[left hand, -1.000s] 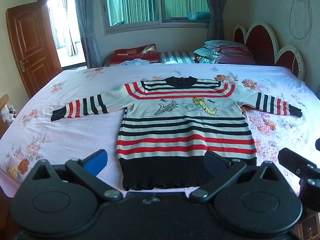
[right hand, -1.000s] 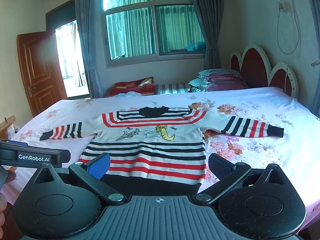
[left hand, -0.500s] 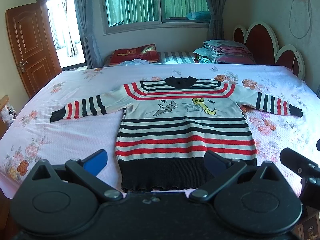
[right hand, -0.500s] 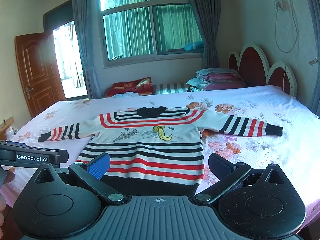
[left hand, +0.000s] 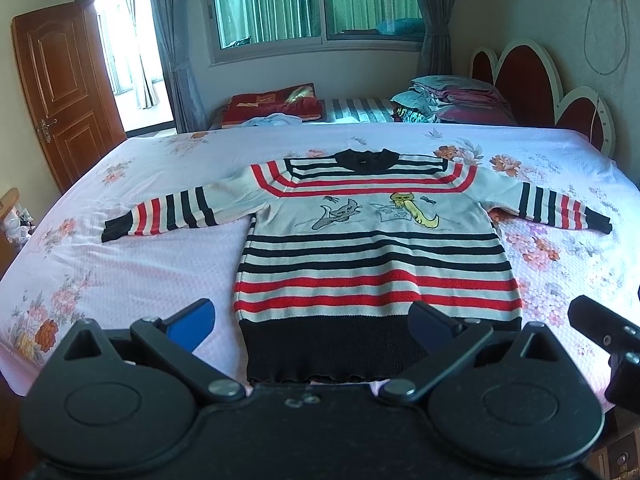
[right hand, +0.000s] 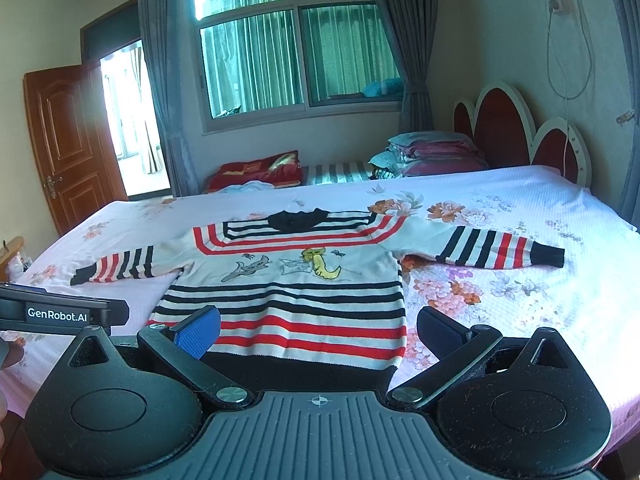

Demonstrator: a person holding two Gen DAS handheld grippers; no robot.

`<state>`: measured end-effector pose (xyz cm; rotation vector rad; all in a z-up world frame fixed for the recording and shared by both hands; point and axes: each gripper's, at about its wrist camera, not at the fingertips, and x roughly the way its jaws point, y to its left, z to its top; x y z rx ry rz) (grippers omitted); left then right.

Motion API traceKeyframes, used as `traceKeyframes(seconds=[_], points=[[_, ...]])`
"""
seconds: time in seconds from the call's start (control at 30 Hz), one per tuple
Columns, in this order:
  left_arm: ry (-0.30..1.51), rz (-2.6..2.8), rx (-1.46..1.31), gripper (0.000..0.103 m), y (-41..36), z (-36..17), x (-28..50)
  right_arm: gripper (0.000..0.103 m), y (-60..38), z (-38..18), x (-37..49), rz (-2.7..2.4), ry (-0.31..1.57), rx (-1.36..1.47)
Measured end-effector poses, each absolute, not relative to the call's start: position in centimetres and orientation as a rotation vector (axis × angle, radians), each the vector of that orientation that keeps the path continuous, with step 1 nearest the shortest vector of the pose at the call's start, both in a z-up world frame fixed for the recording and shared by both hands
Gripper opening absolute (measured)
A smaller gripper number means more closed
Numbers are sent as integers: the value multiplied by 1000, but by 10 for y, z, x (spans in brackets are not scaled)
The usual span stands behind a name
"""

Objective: Fold small clothes

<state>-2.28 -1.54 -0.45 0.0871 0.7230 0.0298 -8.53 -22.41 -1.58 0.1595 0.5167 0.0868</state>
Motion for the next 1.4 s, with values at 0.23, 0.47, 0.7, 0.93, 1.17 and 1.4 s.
traceKeyframes(seconds=[0.23, 0.47, 0.7, 0.93, 1.17, 1.4], points=[[735, 39, 89, 103, -15, -8, -11, 103, -224, -19, -79, 79, 526, 164], [759, 40, 91, 103, -12, -14, 6, 103, -225, -27, -68, 54, 545, 158], [781, 36, 102, 103, -12, -23, 31, 103, -230, -35, -48, 19, 562, 172], [784, 48, 107, 103, -4, -32, 68, 103, -235, -43, -18, -37, 578, 178], [792, 19, 98, 103, 6, -43, 116, 103, -244, -53, 17, -99, 578, 220], [754, -29, 182, 103, 9, -55, 168, 103, -253, -58, 58, -199, 568, 262]])
